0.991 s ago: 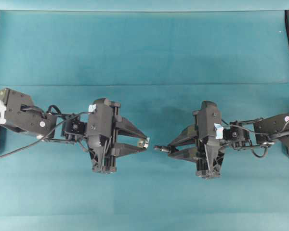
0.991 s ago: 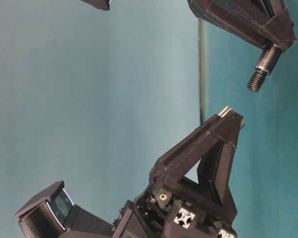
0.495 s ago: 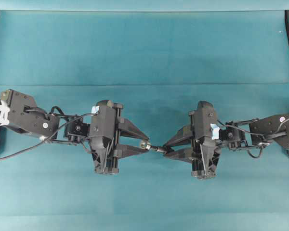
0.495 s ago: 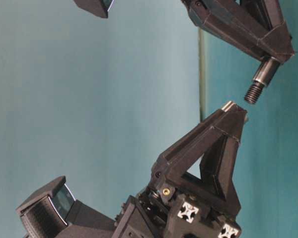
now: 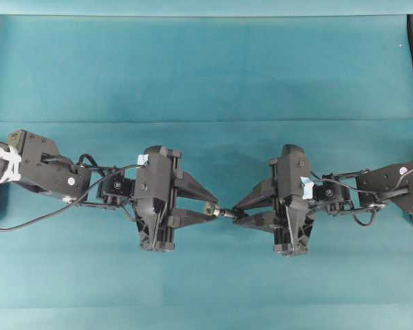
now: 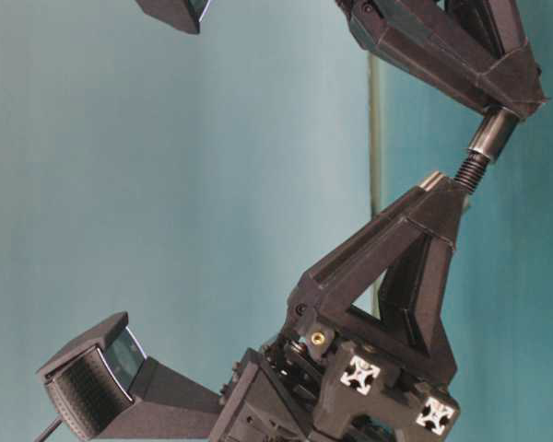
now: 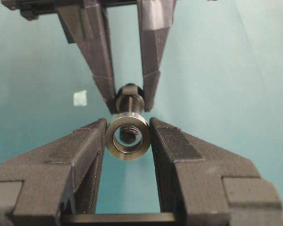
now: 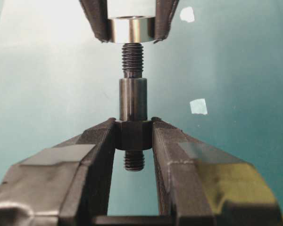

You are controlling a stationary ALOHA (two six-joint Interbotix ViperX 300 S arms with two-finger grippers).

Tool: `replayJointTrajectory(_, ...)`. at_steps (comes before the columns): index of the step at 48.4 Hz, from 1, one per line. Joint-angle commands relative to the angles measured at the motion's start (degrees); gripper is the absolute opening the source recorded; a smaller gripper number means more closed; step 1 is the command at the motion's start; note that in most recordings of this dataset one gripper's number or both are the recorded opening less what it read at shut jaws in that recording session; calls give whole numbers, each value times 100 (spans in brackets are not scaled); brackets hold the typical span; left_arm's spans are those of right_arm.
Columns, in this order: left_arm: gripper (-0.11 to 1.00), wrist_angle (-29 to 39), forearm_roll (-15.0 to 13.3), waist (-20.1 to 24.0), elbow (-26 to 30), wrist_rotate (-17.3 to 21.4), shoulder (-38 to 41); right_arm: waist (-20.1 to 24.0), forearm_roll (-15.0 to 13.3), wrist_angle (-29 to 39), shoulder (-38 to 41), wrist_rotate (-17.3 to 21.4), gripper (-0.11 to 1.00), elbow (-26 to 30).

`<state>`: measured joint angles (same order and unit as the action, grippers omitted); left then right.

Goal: Insert the washer onto the shaft with both hands.
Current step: 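Align washer hole with shaft tip and push washer onto shaft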

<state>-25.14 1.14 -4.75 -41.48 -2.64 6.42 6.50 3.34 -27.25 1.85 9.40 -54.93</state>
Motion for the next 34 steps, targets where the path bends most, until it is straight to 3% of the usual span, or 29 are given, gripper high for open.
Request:
replayJointTrajectory(1, 37, -9, -9, -26, 18, -9, -62, 9, 9, -79, -44, 35, 0, 88)
replayJointTrajectory(34, 37, -35, -9, -26, 167, -9, 70, 9, 9, -185, -44, 35, 0, 105)
